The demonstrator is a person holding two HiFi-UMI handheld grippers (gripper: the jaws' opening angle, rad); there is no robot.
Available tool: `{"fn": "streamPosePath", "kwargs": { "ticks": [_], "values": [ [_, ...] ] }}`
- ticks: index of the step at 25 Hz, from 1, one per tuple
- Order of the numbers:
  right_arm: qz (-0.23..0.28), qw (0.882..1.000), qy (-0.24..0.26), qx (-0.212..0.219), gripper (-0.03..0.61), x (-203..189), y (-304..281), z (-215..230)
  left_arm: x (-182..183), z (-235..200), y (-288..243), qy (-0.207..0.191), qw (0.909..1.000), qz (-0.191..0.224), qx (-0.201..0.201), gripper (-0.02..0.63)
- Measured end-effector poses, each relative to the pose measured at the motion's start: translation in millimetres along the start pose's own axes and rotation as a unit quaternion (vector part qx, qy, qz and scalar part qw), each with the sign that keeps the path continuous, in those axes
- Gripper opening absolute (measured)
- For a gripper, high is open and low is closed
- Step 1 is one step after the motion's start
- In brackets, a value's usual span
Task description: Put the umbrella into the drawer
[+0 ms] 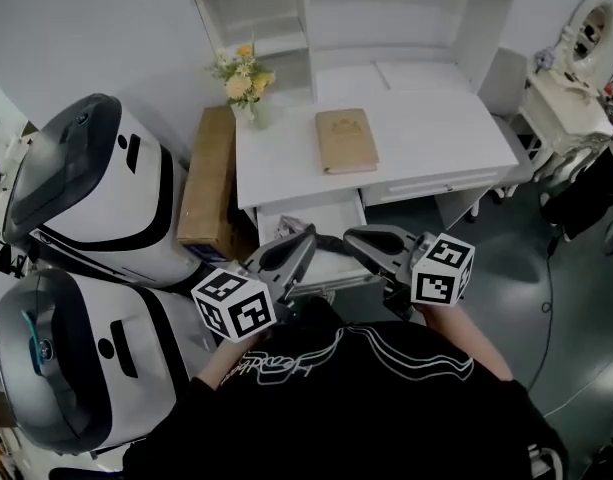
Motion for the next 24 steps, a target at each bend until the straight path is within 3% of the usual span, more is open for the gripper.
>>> {"fn": "streamPosePath", "kwargs": {
  "ticks": [10, 24],
  "values": [
    [-0.004, 1.000, 0.020, -0.008, 0.044, 11.2, -2.4, 3.0, 10.0, 4.7, -8.4, -0.002, 1.0000, -0.001, -0.006, 0.020],
    [0.013, 0.999, 0.003, -0.032, 0.044, 9.6, 4.2, 33.2, 12.3, 2.9, -35.3, -0.026, 0.9991, -0.033, -0.009, 0.020]
  ]
}}
Point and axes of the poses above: the fingertips, and each gripper's own axes: y backward along the fingers, z to its right, x out of its top, the point moved 1 cm from there along y, backward along the fingers, and after that the axes turned 14 degrees about y, right-handed, at the moved point
